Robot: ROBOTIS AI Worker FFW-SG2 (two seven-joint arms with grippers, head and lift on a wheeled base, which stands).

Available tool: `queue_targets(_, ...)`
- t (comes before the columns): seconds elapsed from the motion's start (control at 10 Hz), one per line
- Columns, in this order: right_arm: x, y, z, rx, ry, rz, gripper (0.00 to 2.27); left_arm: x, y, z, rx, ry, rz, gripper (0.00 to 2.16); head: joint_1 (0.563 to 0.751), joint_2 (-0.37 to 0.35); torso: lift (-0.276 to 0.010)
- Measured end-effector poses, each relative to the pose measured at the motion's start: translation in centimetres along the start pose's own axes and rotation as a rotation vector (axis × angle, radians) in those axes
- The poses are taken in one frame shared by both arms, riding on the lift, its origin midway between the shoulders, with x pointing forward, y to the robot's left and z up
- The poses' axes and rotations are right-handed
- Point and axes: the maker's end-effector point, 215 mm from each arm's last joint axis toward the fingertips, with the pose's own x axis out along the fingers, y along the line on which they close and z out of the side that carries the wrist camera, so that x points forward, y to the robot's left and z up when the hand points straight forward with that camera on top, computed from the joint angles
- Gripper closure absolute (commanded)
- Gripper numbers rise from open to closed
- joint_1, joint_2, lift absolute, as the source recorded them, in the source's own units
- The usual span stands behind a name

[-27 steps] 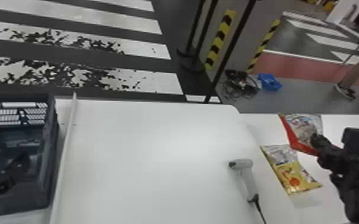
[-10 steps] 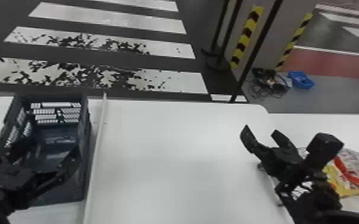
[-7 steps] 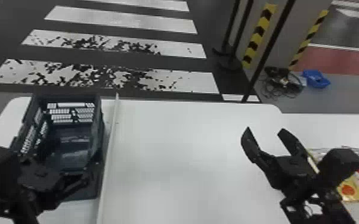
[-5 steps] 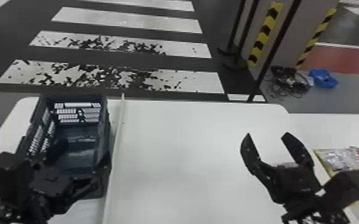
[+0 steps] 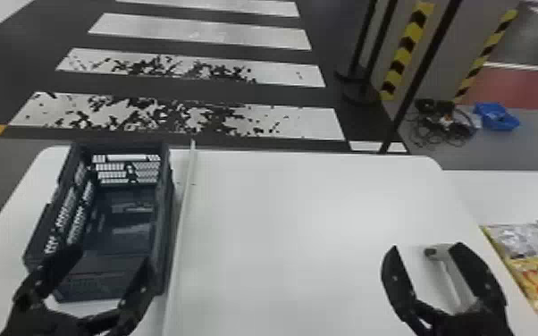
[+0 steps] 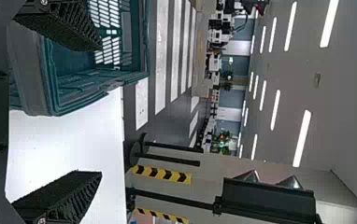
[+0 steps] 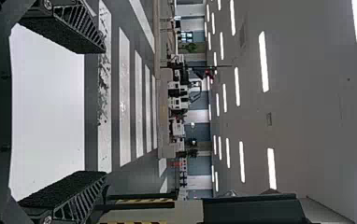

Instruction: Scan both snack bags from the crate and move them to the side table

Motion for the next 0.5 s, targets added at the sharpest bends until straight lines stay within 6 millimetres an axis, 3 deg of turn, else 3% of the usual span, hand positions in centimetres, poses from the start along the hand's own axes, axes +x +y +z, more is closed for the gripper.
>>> queue_targets(0.2, -2.1, -0.1, -0.7, -0.013, 0.006, 0.008, 0.08, -2.7, 0.3, -0.4, -0.025, 0.007, 0.019, 0.04, 0.695, -0.142, -0.095)
queue_targets(0.5, -3.3, -0.3, -0.7, -0.029, 0.003, 0.015, 0.08, -4.0, 1.3, -0.8, -0.041, 0.015, 0.047, 0.04, 0.695, -0.128, -0.095)
